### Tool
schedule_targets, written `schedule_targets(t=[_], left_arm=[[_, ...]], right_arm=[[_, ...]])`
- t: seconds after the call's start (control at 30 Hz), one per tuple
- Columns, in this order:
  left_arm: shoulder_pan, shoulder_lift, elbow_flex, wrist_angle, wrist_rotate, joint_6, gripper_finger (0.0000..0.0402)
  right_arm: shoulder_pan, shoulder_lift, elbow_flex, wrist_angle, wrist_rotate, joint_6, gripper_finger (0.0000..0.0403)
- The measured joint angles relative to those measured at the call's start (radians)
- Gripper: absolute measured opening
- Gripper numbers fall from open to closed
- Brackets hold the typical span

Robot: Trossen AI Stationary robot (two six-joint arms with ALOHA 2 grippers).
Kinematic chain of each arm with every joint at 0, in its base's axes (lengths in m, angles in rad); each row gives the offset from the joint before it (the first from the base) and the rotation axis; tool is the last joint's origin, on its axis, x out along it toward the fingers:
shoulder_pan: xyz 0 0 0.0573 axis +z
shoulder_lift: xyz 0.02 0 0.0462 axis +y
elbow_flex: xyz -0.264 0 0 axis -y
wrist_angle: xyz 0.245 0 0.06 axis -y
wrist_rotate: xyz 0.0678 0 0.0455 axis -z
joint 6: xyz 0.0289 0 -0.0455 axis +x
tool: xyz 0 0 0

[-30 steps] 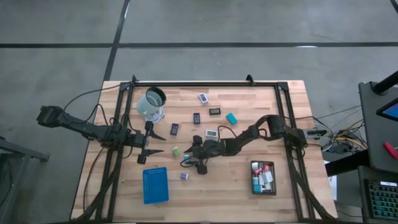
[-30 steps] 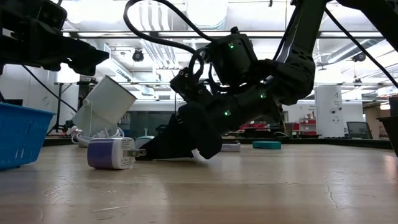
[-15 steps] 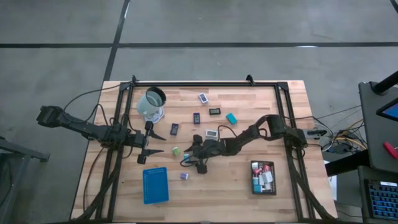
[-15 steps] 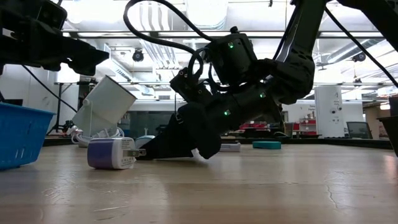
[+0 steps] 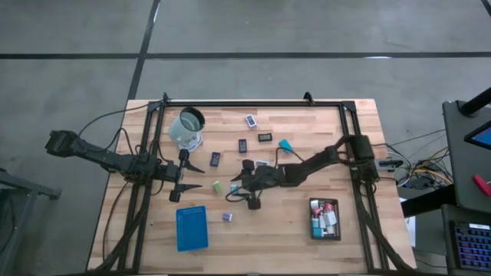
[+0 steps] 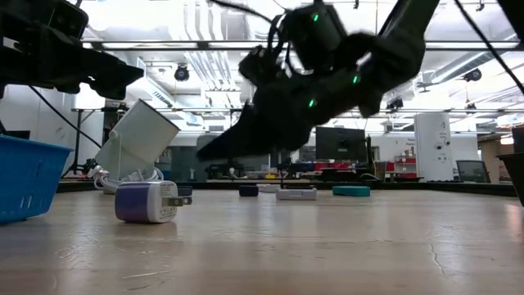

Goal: Pick & Place Office items
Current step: Put the light blue charger adapter into the black bin

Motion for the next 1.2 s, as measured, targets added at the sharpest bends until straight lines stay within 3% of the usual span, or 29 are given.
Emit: schedule_targets(t=[0.3,0.6,1.2], left_arm=[[0.000,0.001,0.000,-0.002,0.000,0.000,0.0237],[0.000,0.002,0.000,0.000,-0.002,0.000,0.0237],[0.000,0.006,0.000,0.000,-0.002,0.000,0.0237]], right_arm=[[0.000,-0.261,-0.007,-0.312,0.080,-0.014,0.0244],[0.002,-0.491,-0.007,-0.611,0.084,0.067,0.0244],[0.096,-0.796,-0.007,-1.249,0.085,0.649,0.0244]])
